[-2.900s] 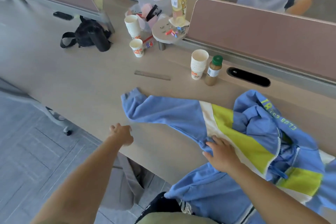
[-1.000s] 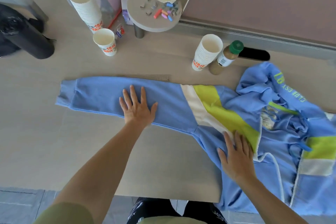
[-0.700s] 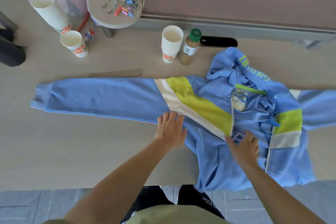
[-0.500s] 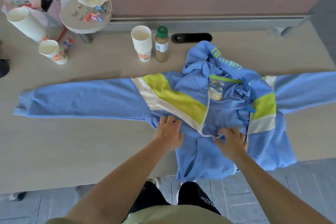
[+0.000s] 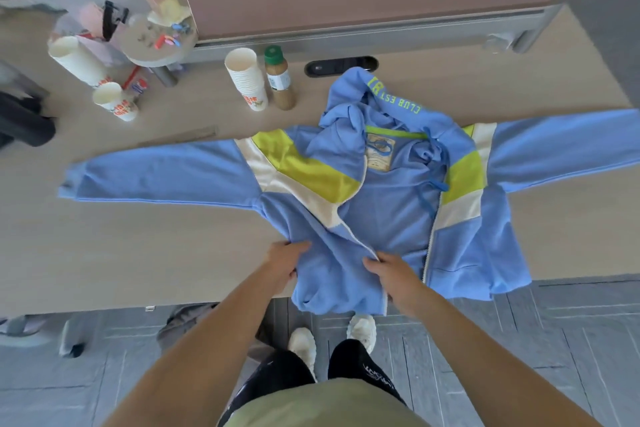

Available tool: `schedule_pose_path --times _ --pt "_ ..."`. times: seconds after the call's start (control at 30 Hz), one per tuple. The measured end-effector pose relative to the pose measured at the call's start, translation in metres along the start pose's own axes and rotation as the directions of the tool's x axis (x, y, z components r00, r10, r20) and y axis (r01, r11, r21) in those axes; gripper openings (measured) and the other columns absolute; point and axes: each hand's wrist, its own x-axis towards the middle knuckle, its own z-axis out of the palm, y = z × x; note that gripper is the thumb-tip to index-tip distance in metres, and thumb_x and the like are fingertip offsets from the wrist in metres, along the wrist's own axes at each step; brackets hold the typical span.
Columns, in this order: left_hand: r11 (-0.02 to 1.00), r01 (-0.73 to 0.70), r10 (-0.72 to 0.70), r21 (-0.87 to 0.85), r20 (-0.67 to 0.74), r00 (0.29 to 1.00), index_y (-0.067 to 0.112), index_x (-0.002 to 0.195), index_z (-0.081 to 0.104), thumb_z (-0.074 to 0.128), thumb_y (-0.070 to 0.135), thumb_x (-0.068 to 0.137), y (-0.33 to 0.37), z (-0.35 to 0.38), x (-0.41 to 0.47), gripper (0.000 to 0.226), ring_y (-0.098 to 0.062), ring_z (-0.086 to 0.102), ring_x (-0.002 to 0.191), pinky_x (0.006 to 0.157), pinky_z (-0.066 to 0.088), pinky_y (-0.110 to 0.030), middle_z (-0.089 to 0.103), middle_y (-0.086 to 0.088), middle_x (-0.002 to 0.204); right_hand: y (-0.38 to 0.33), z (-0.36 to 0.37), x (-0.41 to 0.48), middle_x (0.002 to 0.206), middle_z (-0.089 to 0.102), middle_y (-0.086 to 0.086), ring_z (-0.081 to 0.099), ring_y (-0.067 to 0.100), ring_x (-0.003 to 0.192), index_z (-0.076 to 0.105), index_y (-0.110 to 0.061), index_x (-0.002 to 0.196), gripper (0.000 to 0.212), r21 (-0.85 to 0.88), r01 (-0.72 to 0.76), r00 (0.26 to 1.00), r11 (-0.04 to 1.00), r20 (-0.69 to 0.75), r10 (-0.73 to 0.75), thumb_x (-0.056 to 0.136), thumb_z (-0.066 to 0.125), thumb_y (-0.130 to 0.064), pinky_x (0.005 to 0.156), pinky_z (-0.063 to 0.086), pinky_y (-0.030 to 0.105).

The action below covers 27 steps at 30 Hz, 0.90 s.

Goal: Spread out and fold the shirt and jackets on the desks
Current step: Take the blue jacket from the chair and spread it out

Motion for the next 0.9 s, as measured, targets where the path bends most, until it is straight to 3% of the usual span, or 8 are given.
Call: schedule_pose_path --times 0.1,0.17,0.3,0.43,0.53,0.67,0.77,0.9 --pt "0.985 0.052 -0.032 -0.162 0.124 0.992 0.002 0.100 0.066 0.074 0.014 0.085 -0.003 0.000 -0.001 0.021 -0.029 0.067 0.083 0.075 0.052 -0.038 0.068 -0.013 0.091 -0.023 -0.006 -0.025 0.111 0.072 0.020 0.068 0.034 0.101 0.072 -0.003 0.113 0.027 0.493 -0.100 0.993 0.864 0.104 0.056 0.098 0.058 -0.021 0.097 0.051 0.049" --pt "0.969 0.056 0.009 -0.239 0.262 0.965 0.004 0.114 0.067 0.077 0.016 0.084 -0.003 -0.006 -0.006 0.034 -0.030 0.070 0.103 0.092 0.054 -0.044 0.073 -0.012 0.111 -0.037 -0.018 -0.033 0.112 0.072 0.019 0.068 0.035 0.104 0.071 -0.003 0.115 0.032 0.523 -0.056 0.998 0.851 0.027 0.049 0.098 0.059 -0.028 0.097 0.051 0.050" --pt "0.948 0.046 0.089 -0.315 0.400 0.912 0.005 0.125 0.064 0.074 0.018 0.086 -0.012 -0.031 -0.016 0.042 -0.030 0.066 0.114 0.095 0.052 -0.045 0.069 -0.014 0.123 -0.039 -0.034 -0.032 0.123 0.068 0.017 0.065 0.035 0.115 0.065 -0.004 0.127 0.039 0.496 -0.015 0.992 0.868 -0.104 0.077 0.096 0.061 -0.028 0.091 0.054 0.045" --pt "0.943 -0.017 0.142 -0.334 0.354 0.924 0.004 0.123 0.063 0.072 0.017 0.082 -0.023 -0.064 -0.018 0.044 -0.031 0.067 0.112 0.095 0.052 -0.046 0.068 -0.015 0.124 -0.040 -0.046 -0.037 0.127 0.067 0.016 0.062 0.034 0.119 0.064 -0.008 0.129 0.037 0.395 0.062 0.986 0.917 -0.169 0.006 0.097 0.061 -0.025 0.102 0.048 0.050" --pt "0.974 -0.098 0.166 -0.206 0.347 0.923 0.004 0.118 0.065 0.070 0.016 0.090 -0.031 -0.083 -0.024 0.031 -0.031 0.069 0.108 0.092 0.054 -0.044 0.072 -0.014 0.116 -0.039 -0.043 -0.044 0.122 0.069 0.016 0.064 0.034 0.115 0.066 -0.005 0.124 0.030 0.288 0.104 0.988 0.952 -0.139 -0.066 0.098 0.059 -0.019 0.105 0.047 0.050" --pt "0.963 -0.258 0.247 0.075 0.130 0.960 0.004 0.107 0.070 0.072 0.013 0.090 -0.045 -0.099 -0.015 0.020 -0.023 0.070 0.093 0.072 0.057 -0.027 0.073 -0.010 0.100 -0.002 -0.018 -0.042 0.116 0.072 0.013 0.069 0.028 0.103 0.070 -0.012 0.106 0.014 -0.028 -0.001 0.989 1.000 -0.147 -0.004 0.100 0.058 -0.016 0.095 0.054 0.045" --pt "0.948 -0.286 0.276 0.136 0.092 0.957 0.001 0.102 0.069 0.064 0.009 0.095 -0.054 -0.108 -0.005 0.012 -0.027 0.066 0.092 0.082 0.057 -0.041 0.071 -0.014 0.099 0.029 0.002 -0.034 0.101 0.068 0.010 0.063 0.023 0.086 0.066 -0.006 0.106 0.014 -0.291 -0.190 0.969 0.938 -0.207 0.132 0.098 0.058 -0.014 0.071 0.050 0.031" --pt "0.859 -0.318 0.314 0.401 0.078 0.946 0.009 0.073 0.049 0.051 0.002 0.090 -0.060 -0.109 -0.003 0.018 -0.021 0.044 0.065 0.060 0.036 -0.031 0.048 -0.007 0.069 0.054 0.013 -0.025 0.086 0.057 0.010 0.053 0.024 0.079 0.061 -0.006 0.094 0.011 -0.408 -0.236 0.947 0.882 -0.299 0.116 0.096 0.058 -0.017 0.067 0.047 0.037"
